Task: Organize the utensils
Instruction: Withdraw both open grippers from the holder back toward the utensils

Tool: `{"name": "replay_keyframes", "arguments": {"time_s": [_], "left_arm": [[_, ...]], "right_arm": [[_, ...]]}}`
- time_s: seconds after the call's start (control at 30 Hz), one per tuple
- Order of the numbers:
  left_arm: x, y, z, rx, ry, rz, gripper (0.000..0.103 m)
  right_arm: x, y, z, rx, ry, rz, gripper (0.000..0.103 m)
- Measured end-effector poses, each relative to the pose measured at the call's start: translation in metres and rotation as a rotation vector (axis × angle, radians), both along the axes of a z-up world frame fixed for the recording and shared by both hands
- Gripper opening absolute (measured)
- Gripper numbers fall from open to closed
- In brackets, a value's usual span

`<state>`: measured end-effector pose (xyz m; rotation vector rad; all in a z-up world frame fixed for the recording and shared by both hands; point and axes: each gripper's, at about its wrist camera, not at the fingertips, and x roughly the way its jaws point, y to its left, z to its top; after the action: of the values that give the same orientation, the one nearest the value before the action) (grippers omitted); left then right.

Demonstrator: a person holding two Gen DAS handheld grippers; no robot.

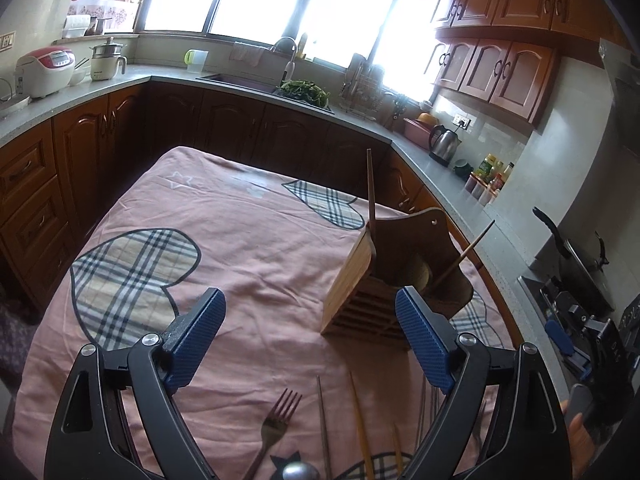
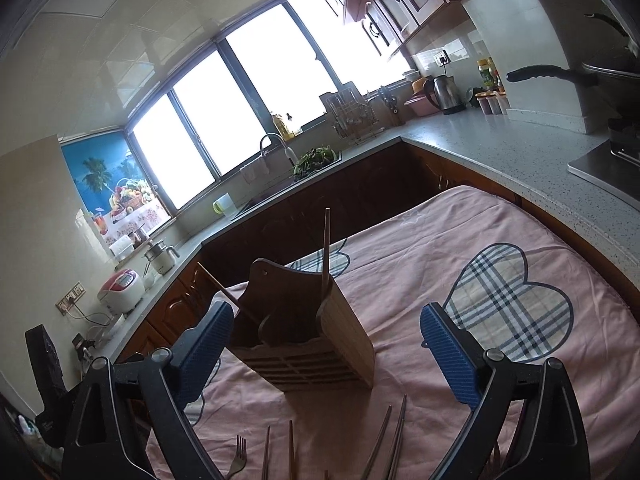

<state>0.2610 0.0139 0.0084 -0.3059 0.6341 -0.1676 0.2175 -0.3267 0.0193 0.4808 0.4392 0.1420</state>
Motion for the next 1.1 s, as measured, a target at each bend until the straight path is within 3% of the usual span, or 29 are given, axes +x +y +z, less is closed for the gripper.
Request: {"name": "replay_keyframes", "arguments": {"time_s": [0.47, 1.1], "left_arm": [[-0.04, -0.008, -0.025, 0.038, 0.067, -0.055, 0.089], [-0.046, -0.031, -0.046, 0.095, 0.129, -0.125, 0.089]], "right_arm": [[-0.05, -0.003, -0.027, -0.042, 0.082, -0.005, 0.096], [-0.056, 0.003, -0.046, -0.071, 0.14, 0.007, 0.096]]}}
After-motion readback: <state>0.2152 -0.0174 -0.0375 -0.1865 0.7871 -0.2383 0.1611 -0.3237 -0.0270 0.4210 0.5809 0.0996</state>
